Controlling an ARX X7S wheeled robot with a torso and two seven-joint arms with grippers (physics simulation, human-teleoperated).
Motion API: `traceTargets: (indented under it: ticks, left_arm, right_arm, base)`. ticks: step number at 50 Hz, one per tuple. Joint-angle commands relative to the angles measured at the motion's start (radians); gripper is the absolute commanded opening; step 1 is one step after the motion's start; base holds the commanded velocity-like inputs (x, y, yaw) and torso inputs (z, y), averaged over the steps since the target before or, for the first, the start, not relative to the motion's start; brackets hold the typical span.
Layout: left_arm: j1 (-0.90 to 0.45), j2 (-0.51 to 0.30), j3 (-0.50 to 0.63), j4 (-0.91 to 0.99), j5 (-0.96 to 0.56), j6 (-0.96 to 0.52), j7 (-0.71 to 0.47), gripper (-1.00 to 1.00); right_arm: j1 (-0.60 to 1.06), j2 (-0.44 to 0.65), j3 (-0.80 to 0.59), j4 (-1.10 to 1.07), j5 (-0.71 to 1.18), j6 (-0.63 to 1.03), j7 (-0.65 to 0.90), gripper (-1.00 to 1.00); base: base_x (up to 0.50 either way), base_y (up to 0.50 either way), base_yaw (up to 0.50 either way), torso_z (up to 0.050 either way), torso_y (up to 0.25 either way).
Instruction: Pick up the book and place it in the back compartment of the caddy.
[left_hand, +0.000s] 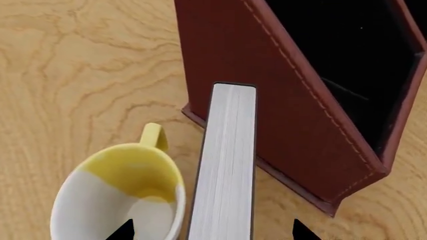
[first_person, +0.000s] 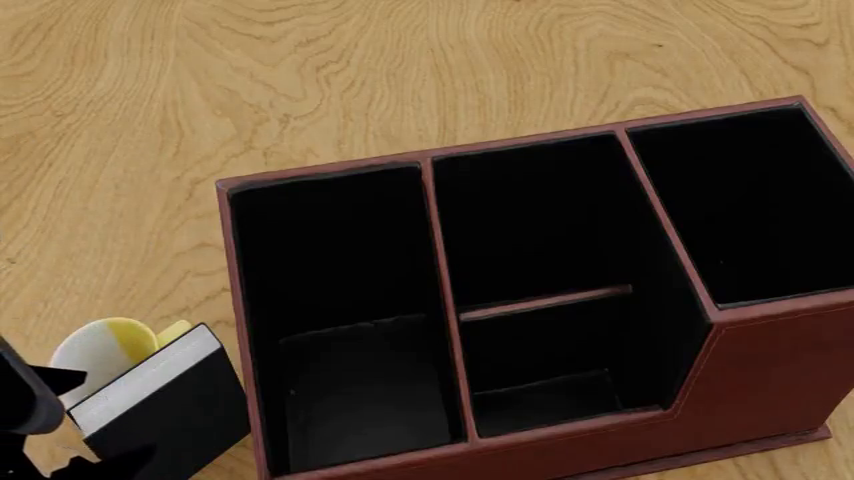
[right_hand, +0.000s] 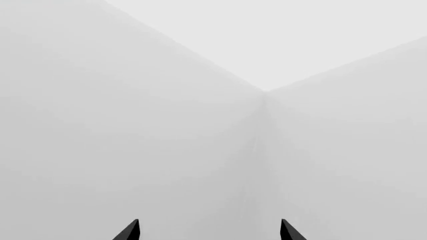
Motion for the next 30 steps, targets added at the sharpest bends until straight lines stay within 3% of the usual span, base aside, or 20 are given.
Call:
traceTargets:
  ticks: [1, 30]
  left_arm:
    - [-0.004, 0.013, 0.02, -0.029, 0.016, 0.018, 0.013, 1.0]
    - [-0.016, 0.034, 0.051, -0.065, 0.034, 0.032, 0.029, 1.0]
  right_arm:
    - [-0.001, 0.002, -0.001, -0.001, 0.003, 0.003, 0.003, 1.0]
    - [-0.028, -0.008, 0.0, 0.001, -0.025, 0.002, -0.003, 1.0]
  base:
    - [0.0, 0.0, 0.0, 0.0, 0.0]
    - [0.0, 0.0, 0.0, 0.0, 0.0]
